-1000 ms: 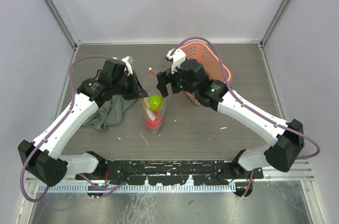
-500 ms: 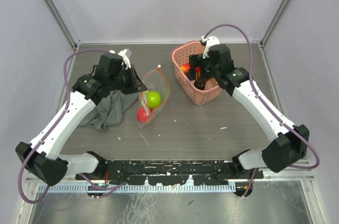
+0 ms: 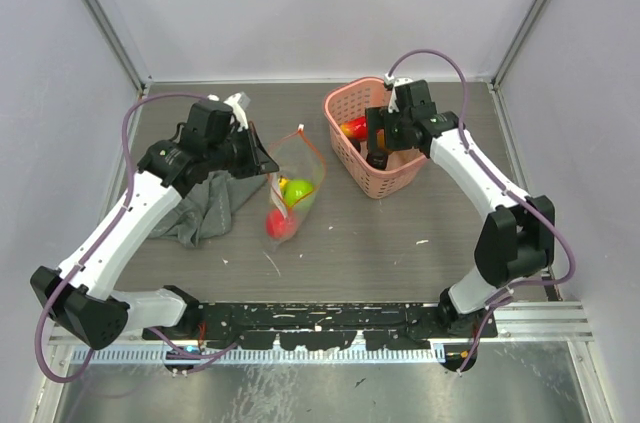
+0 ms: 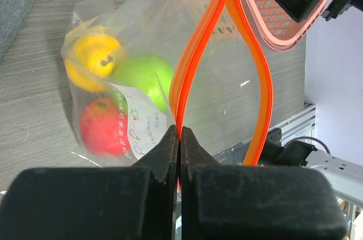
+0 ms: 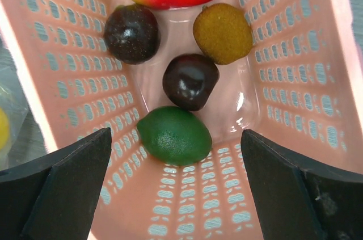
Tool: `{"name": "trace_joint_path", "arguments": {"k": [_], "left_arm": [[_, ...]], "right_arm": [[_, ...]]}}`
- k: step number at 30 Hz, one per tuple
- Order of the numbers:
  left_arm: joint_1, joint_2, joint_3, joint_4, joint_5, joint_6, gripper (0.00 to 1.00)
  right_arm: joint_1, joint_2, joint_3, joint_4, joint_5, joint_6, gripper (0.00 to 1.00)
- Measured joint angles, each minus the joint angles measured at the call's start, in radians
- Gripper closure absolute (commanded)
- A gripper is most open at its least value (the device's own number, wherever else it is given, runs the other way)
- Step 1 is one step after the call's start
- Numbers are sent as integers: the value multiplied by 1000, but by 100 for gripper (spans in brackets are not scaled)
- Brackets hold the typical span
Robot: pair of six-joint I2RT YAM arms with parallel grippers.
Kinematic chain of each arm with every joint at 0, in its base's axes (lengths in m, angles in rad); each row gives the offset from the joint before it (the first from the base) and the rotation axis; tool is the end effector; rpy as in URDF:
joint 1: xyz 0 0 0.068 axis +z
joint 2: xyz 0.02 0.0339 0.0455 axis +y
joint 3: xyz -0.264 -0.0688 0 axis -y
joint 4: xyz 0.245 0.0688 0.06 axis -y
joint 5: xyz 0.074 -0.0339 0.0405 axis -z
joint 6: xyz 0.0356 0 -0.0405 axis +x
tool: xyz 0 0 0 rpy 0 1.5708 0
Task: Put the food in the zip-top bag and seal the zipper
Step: Pick up the fake fruit from the bin.
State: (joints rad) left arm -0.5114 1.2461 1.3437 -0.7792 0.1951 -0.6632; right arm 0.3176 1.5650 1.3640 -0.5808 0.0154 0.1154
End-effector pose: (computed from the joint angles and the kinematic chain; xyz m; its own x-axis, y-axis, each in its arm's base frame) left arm 0.2219 -0.1325 0.3787 -0.8094 -0.2384 -0.5368 0.1435 0.8059 -0.5743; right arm 0.3310 0.1082 0.3102 -0.6996 -0.1088 -0.7062 -0.2228 0.9723 0.0709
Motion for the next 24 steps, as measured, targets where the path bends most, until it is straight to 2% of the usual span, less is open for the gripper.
{"name": "trace_joint_path", "arguments": {"k": [6,13,24], "left_arm": [[0,0,-2,2,5,-1,100],[0,5,-25,3,14,-2,100],[0,9,-27,4,19,-2,100]], "right_arm": [[-12,79,11,-40,-39,-11,0],[-14,180,38,-108,-81,-49,5],[-14,311,85,-202,-124,-128,6]]}}
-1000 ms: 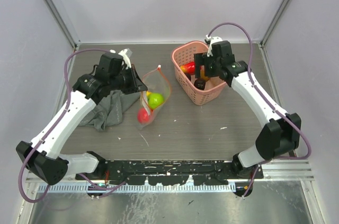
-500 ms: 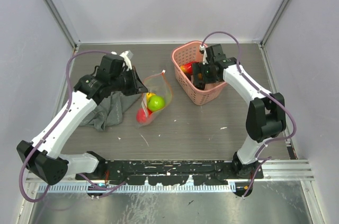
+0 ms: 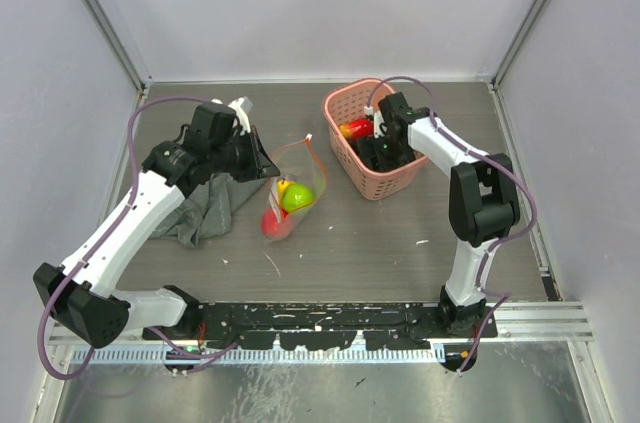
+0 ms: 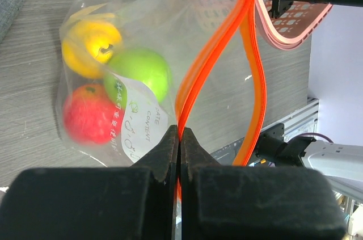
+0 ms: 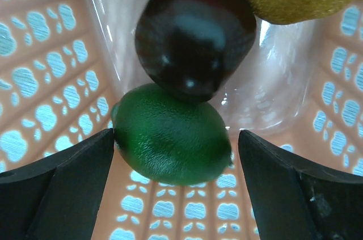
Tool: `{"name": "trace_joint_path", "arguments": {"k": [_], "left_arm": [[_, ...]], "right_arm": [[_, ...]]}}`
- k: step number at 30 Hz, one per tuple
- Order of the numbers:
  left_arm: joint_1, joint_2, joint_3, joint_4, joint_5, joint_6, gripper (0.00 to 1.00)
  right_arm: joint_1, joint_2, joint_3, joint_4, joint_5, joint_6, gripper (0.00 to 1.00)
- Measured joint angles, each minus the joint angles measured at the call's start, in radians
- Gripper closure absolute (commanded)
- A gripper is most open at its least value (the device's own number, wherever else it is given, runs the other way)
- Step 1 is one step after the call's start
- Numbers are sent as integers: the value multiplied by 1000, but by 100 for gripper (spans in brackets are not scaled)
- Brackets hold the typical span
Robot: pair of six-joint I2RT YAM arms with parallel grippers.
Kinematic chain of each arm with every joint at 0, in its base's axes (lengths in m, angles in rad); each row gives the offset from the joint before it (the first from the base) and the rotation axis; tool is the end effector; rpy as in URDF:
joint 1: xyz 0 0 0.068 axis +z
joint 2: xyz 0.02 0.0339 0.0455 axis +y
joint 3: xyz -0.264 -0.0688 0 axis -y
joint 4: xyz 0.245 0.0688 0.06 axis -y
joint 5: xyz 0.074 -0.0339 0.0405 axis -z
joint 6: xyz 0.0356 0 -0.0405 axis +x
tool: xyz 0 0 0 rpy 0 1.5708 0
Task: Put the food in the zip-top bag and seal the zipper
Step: Pick up the fake fruit from the bin.
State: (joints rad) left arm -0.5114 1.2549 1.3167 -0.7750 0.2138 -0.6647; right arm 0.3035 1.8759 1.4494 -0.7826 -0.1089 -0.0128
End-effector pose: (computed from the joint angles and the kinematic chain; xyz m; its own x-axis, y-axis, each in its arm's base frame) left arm 0.2240 -0.1344 0.3683 -0.8304 -0.2252 -0.5096 0.1346 0.8065 -0.5757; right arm 0.3671 0.1190 0.2163 -0.8882 -0.2915 -0.3551 -0.3452 0.9335 0.0971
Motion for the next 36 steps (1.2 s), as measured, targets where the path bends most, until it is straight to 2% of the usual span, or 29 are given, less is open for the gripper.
{"name": "trace_joint_path", "arguments": {"k": [12,24,29,36], "left_arm": [[0,0,-13,1,0,0,100],[0,0,-18,8,0,-1,100],[0,0,-18,8,1,-1,100],[0,0,-18,8,1,-2,100]], "right_arm": [[0,82,0,-15,-16,-23,11],[-5,81,5,-5,-5,-7,37],[-5,36,6,-4,5,8,43],[-5,-74,19,0,37,23,45]]}}
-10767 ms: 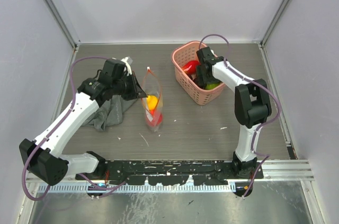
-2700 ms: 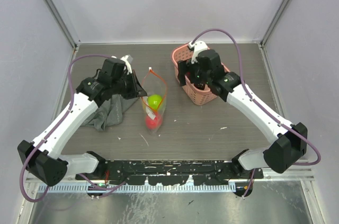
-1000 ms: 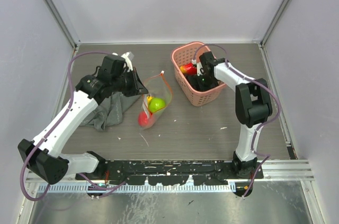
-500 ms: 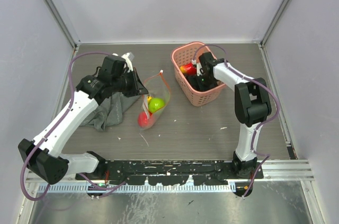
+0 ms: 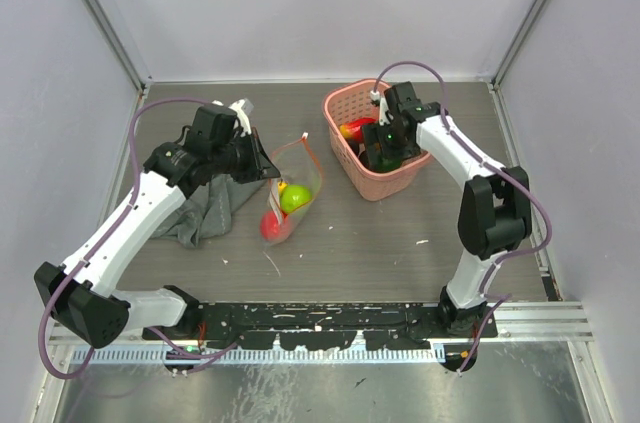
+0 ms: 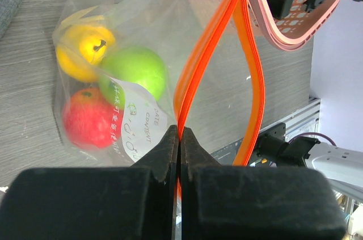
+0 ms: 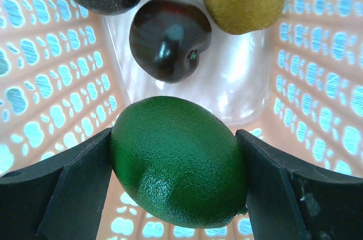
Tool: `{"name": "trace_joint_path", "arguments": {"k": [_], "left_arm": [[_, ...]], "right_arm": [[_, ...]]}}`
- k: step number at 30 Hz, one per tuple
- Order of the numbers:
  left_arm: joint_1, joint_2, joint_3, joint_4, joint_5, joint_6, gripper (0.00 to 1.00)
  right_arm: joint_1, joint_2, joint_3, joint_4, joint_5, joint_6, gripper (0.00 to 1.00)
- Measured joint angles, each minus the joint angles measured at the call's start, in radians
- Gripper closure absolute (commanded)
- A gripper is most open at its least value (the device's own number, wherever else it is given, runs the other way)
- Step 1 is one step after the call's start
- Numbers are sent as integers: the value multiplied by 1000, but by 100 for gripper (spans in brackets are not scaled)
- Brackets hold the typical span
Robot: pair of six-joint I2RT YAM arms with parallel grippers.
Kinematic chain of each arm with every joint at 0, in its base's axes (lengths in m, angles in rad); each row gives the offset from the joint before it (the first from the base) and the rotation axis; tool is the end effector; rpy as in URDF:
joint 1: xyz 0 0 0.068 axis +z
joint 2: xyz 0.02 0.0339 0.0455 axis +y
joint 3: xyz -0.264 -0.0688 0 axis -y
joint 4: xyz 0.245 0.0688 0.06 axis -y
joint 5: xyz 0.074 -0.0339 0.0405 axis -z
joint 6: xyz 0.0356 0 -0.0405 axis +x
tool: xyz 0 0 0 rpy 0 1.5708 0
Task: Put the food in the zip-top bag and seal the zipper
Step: Pick up the fake fruit from the bin.
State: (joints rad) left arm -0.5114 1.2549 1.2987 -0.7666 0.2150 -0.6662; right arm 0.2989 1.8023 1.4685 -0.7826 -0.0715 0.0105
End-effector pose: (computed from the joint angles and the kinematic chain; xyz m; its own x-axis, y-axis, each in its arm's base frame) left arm 0.2245 -0.1347 0.3632 -0.8352 -0.2236 -0.5024 0.1291 0.8083 -0.5744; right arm 0.3622 0.1143 0.2485 -0.8620 -0.2547 -0.4382 -0.3146 0.9467 0.0688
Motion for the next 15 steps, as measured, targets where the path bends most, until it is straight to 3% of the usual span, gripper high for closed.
{"name": "trace_joint_path", "arguments": {"k": [15], "left_arm": [[0,0,0,6,8,-3,100]], "right_arm": [[2,-164,3,52,90,37,45]]}}
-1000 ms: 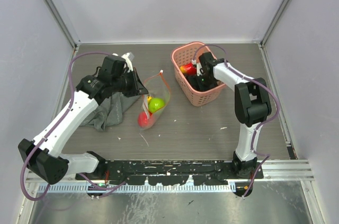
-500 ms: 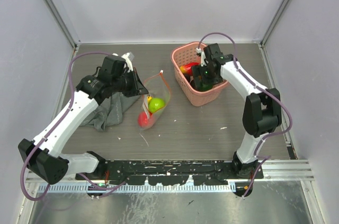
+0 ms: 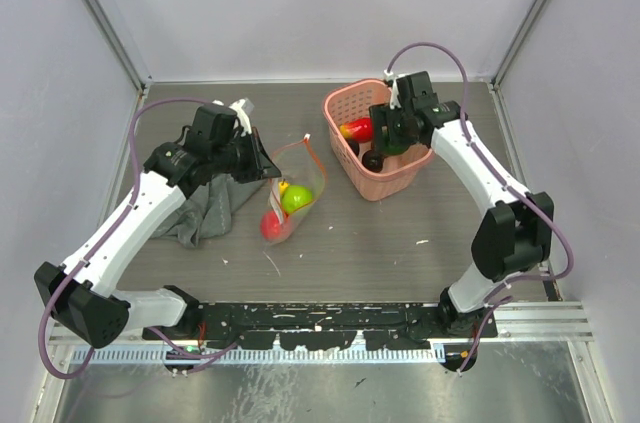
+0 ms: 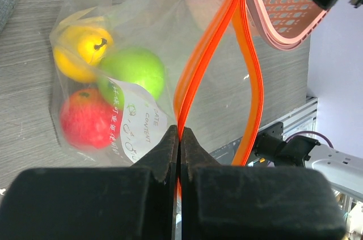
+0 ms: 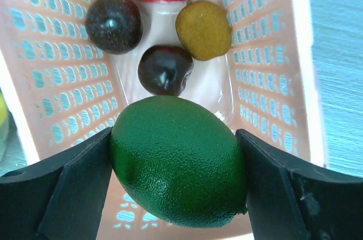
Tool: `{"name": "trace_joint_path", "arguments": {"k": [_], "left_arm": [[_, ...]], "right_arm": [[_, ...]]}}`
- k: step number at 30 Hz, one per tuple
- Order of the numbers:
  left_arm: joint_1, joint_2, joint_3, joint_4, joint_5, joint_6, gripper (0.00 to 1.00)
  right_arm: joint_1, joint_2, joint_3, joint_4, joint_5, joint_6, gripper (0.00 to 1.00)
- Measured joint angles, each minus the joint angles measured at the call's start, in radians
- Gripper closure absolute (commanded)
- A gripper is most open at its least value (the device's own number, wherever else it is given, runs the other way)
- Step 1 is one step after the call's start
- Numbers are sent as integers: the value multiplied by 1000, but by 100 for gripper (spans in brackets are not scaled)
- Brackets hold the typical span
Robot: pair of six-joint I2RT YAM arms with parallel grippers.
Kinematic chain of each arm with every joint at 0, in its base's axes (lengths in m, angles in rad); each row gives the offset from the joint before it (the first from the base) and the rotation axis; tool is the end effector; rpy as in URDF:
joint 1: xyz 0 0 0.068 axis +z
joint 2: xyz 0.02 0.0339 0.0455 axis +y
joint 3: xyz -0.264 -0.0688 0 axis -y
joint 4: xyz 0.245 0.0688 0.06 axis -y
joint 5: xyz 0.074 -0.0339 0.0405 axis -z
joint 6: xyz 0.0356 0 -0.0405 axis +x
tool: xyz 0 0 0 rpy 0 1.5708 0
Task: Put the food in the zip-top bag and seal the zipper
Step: Pick up the fake fruit from the bin, then place the fake fruit in the zipper food storage bag.
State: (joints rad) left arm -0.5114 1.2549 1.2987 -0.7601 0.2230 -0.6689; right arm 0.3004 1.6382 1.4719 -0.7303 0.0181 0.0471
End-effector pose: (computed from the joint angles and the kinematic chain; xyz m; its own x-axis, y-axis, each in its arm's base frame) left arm 0.2247 -0.1351 0.3637 -0.8354 -0.2247 -0.5017 0.1335 0.8024 -0.5816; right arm 0.3419 0.1052 0.3099 -0.7588 -0.1858 -0.6242 -0.2496 0.9682 0.0153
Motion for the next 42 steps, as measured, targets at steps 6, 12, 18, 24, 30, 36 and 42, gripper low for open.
{"name": "trace_joint_path", "arguments": {"k": [6,12,18,24,30,36,42], "left_arm": [[0,4,0,2,3,0,100],[0,7,0,2,6,0,100],[0,11,0,2,5,0,100],[0,11,0,2,5,0,100],[0,11,0,2,5,0,100],[0,11,0,2,5,0,100],[0,14,0,2,5,0,100]], "right_arm": [[33,-109,0,42,30,9,45],[123,-198,0,84,56,10,45],[255,-236,0,130,68,1,44],[388,-240,0,167,59,-36,44],[484,-240,0,204,20,-79,44],[532,-237,-1,217,-32,-111,42],[547,-204,-21,232,-108,-137,37]]}}
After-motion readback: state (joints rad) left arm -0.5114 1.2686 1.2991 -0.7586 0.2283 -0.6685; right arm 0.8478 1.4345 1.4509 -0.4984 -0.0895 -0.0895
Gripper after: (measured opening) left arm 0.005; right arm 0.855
